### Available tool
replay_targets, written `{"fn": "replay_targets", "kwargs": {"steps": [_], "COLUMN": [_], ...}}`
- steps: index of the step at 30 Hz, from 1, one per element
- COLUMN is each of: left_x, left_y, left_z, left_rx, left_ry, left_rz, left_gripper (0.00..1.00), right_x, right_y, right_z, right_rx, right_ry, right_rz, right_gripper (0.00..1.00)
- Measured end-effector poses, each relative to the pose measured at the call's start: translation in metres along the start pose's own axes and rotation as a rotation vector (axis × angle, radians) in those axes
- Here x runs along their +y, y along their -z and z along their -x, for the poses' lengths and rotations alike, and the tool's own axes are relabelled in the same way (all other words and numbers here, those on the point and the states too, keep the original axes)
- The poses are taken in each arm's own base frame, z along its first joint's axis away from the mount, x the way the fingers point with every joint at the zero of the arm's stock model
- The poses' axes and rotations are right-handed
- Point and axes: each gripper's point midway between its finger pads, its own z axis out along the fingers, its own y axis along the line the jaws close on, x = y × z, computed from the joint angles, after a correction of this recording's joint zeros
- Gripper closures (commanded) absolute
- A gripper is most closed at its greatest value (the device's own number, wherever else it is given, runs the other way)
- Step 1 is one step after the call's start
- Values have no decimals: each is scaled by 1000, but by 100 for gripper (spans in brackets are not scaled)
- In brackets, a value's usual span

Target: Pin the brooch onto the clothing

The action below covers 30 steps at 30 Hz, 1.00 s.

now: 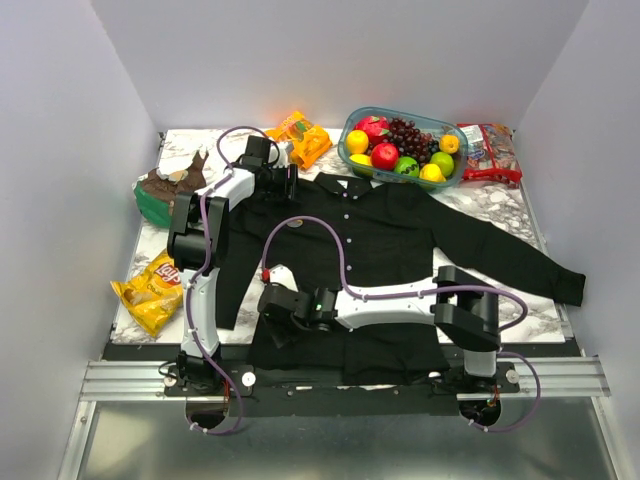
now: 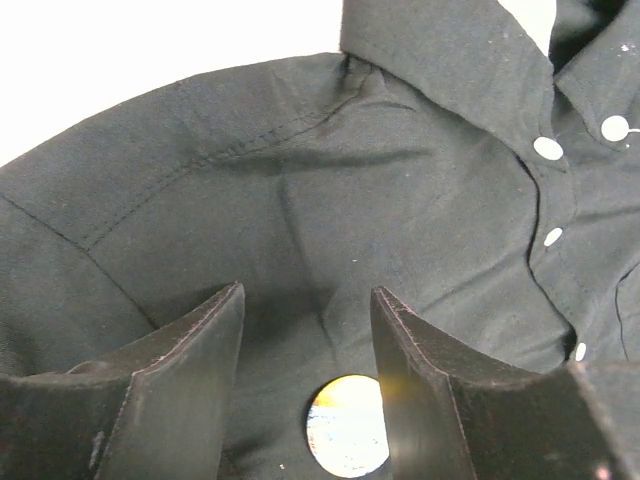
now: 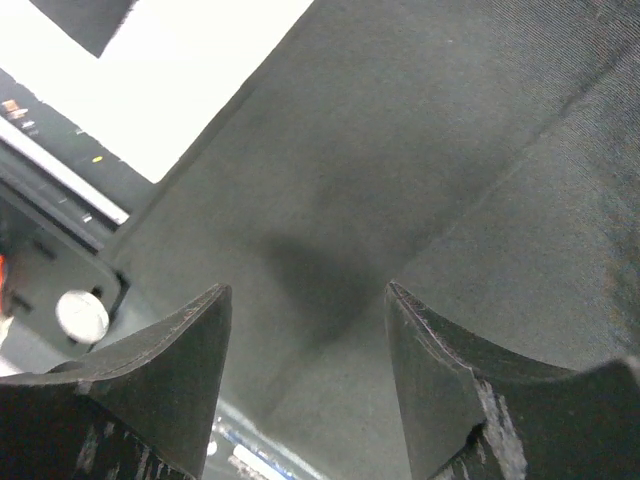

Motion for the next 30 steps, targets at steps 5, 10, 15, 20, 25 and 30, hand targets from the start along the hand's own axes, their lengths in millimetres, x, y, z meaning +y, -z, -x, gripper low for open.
{"fn": "replay_targets", "kwargs": {"steps": [5,10,15,20,25,30], "left_x": [1,2,2,2,1,1], "left_y": [-2,-3,-3,-3,-3,-3], "left_z": [1,3,3,3,3,3], "left_rx": [-1,-2,-2,-2,-2,0], "left_ry": [-4,-10,-13,-12,-7,-2], "left_rz": [0,0,0,0,-2,-2], "left_gripper": [39,39,39,39,39,38], "right_x": [-11,-21,-23,-22,-21,-17], "right_y": [-7,-10,-13,-15,-15,-15], "right_z": [-8,-18,-21,-21,-22,-25], "right_rx": [31,62,73,76,83,103], "right_ry": [-12,-29,-31,-34,-32,-26], "right_rz": [-75,-122,-134,-137,-132,-110], "right_gripper": [32,38,59,80,95,100]}}
